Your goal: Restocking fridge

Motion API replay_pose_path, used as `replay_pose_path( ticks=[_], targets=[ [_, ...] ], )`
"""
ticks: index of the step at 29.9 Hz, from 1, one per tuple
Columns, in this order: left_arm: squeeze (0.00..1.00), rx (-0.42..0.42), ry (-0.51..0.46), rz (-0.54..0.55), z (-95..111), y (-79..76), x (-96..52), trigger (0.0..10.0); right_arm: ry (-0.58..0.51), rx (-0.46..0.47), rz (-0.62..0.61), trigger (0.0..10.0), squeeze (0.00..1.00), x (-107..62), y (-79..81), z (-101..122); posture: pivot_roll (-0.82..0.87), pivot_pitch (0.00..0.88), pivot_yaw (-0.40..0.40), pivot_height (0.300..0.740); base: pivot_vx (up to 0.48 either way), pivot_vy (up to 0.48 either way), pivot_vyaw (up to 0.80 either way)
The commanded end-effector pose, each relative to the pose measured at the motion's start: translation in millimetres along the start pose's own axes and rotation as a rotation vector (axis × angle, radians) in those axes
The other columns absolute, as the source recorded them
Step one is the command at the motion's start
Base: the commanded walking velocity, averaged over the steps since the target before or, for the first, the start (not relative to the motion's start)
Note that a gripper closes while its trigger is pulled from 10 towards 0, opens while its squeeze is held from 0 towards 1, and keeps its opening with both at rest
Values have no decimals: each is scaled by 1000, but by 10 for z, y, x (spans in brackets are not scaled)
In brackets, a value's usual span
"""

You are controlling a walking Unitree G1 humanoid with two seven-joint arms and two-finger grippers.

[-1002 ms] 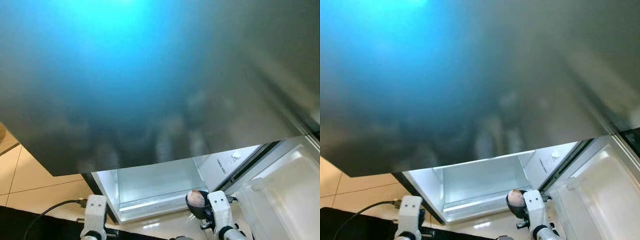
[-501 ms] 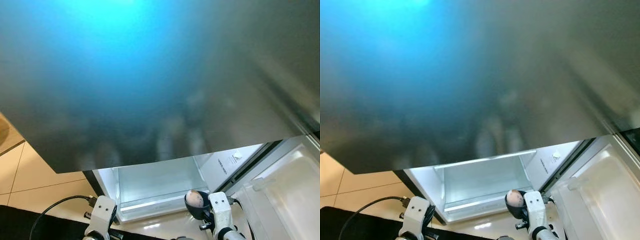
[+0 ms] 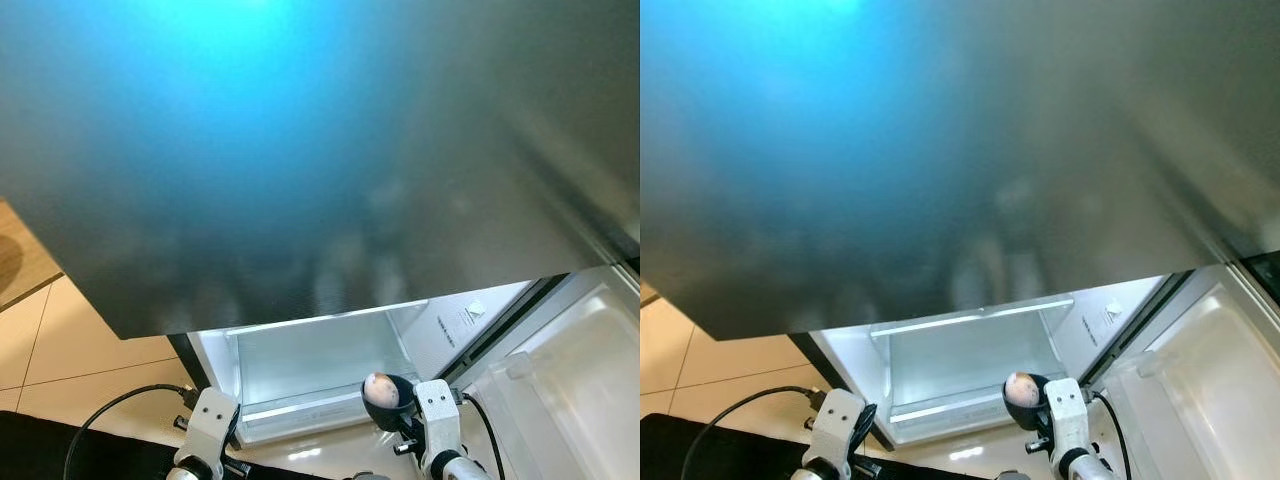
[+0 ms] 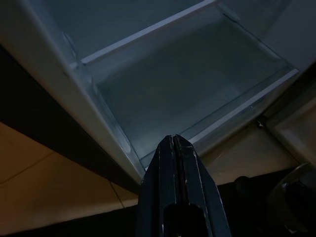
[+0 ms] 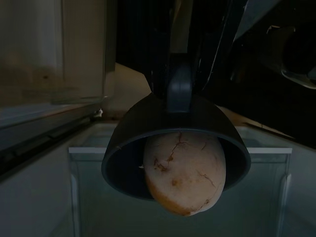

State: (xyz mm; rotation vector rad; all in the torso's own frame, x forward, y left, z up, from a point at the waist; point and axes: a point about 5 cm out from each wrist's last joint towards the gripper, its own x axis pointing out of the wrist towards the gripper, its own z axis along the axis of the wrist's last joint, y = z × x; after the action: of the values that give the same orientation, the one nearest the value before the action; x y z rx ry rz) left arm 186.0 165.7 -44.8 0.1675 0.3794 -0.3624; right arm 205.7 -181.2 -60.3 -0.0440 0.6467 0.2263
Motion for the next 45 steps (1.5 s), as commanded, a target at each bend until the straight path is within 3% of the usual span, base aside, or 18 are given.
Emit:
replay_pose_path(
  ticks=[1,18,41,45],
  targets=[
    [0,24,7,-1,-19,37,-31,10000,-53,22,-4,10000,0,-8,-18,47,-101,136,-14,676,0,0,0],
    [0,33,-6,-20,21,11,4,10000,-89,17,-29,10000,0,3,-35,108,-109,129,-10,651,0,0,0],
    [0,48,-13,-22,47,16,28,10000,-222,30,-26,10000,0,124,-9,475,-107,134,-12,632,0,0,0],
    [0,49,-24,-16,80,27,52,10000,-277,30,-16,10000,0,161,3,629,-109,138,-13,632,0,0,0]
  ],
)
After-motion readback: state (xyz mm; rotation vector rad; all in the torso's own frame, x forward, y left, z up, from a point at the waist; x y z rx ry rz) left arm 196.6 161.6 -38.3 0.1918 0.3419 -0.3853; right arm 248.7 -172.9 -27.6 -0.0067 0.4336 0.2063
